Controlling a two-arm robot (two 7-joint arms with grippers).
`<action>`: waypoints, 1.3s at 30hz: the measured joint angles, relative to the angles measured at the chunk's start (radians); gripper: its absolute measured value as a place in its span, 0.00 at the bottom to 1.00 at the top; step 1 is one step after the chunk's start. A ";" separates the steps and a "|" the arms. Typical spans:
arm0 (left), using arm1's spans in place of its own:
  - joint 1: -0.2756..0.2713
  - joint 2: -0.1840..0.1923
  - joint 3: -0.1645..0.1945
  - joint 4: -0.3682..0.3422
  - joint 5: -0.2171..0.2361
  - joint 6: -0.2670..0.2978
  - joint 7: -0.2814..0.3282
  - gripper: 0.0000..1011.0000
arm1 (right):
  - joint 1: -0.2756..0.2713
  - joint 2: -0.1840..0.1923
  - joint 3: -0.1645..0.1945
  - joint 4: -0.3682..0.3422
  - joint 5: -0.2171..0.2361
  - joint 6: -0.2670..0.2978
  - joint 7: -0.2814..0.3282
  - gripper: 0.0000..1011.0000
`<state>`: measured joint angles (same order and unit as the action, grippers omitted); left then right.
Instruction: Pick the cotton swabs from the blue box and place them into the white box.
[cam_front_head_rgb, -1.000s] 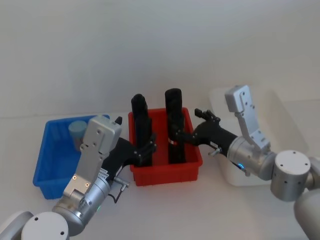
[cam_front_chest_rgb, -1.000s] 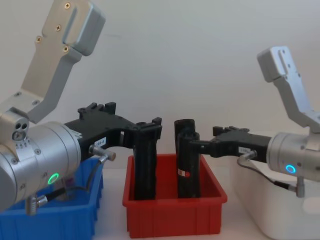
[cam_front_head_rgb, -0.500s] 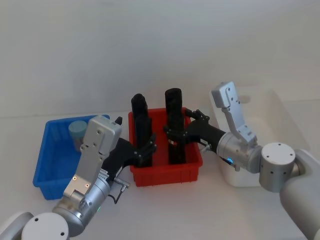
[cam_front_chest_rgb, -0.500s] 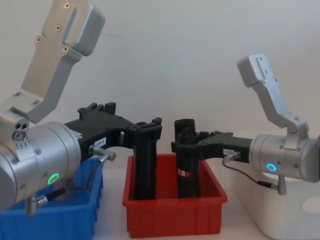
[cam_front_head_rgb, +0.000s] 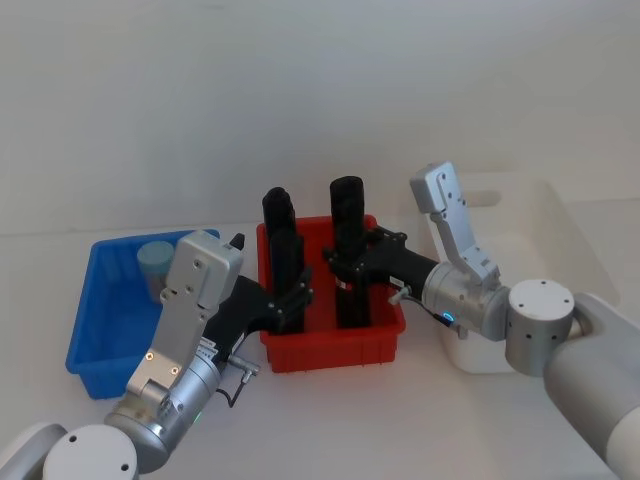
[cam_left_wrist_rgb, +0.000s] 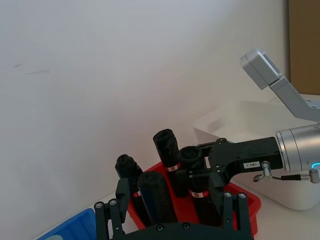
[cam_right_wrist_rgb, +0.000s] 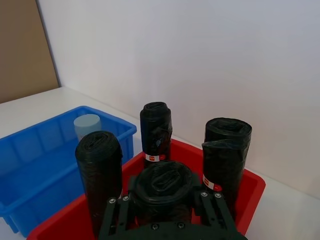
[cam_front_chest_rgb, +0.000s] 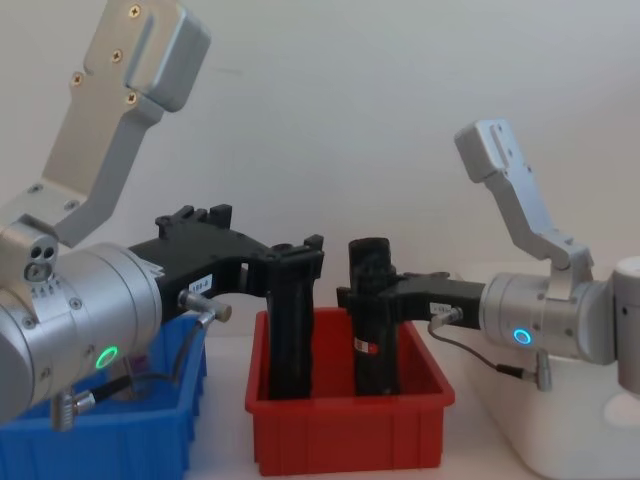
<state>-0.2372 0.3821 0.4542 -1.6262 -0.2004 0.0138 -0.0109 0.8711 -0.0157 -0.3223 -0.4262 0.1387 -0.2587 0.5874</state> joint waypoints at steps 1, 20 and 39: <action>0.000 0.000 0.000 0.000 0.000 0.000 0.000 0.99 | 0.004 -0.002 0.000 0.006 0.001 -0.003 0.001 0.63; 0.000 0.000 0.000 0.000 0.000 0.000 0.000 0.99 | -0.097 0.035 0.030 -0.267 0.056 0.066 -0.006 0.43; 0.000 0.000 0.000 0.000 0.000 0.000 0.000 0.99 | -0.273 0.120 0.078 -0.706 0.084 0.220 -0.177 0.36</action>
<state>-0.2372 0.3821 0.4542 -1.6262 -0.2004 0.0138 -0.0109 0.5982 0.1046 -0.2443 -1.1325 0.2230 -0.0391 0.4102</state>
